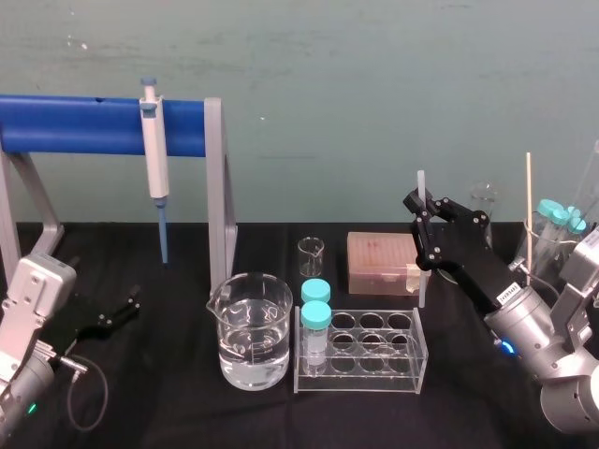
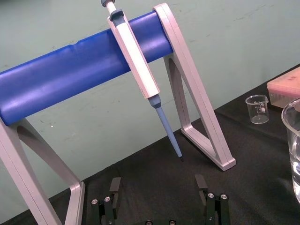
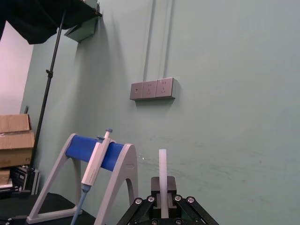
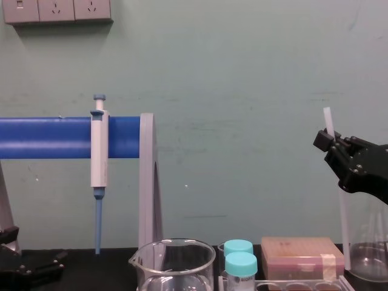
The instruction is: Pick up the stirring rod with one hand, then place it down.
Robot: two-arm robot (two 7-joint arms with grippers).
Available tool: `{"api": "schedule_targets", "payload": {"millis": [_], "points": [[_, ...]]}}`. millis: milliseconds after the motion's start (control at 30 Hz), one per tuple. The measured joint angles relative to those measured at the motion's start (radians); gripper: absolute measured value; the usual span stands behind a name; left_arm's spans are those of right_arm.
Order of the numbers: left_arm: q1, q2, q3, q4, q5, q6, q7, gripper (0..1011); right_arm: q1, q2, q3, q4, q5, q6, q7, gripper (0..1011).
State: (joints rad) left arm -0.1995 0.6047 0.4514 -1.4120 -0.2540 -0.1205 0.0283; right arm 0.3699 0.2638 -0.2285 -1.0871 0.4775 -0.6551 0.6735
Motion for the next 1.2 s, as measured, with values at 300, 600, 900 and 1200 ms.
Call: {"api": "schedule_targets", "payload": {"millis": [300,600,900,1200], "points": [[0.000,0.000,0.000,0.000,0.000,0.000,0.000,1000,0.000,0.000,0.000,0.000,0.000,0.000,0.000,72],[0.000,0.000,0.000,0.000,0.000,0.000,0.000,1000,0.000,0.000,0.000,0.000,0.000,0.000,0.000,72],[0.000,0.000,0.000,0.000,0.000,0.000,0.000,1000,0.000,0.000,0.000,0.000,0.000,0.000,0.000,72],[0.000,0.000,0.000,0.000,0.000,0.000,0.000,1000,0.000,0.000,0.000,0.000,0.000,0.000,0.000,72]]}}
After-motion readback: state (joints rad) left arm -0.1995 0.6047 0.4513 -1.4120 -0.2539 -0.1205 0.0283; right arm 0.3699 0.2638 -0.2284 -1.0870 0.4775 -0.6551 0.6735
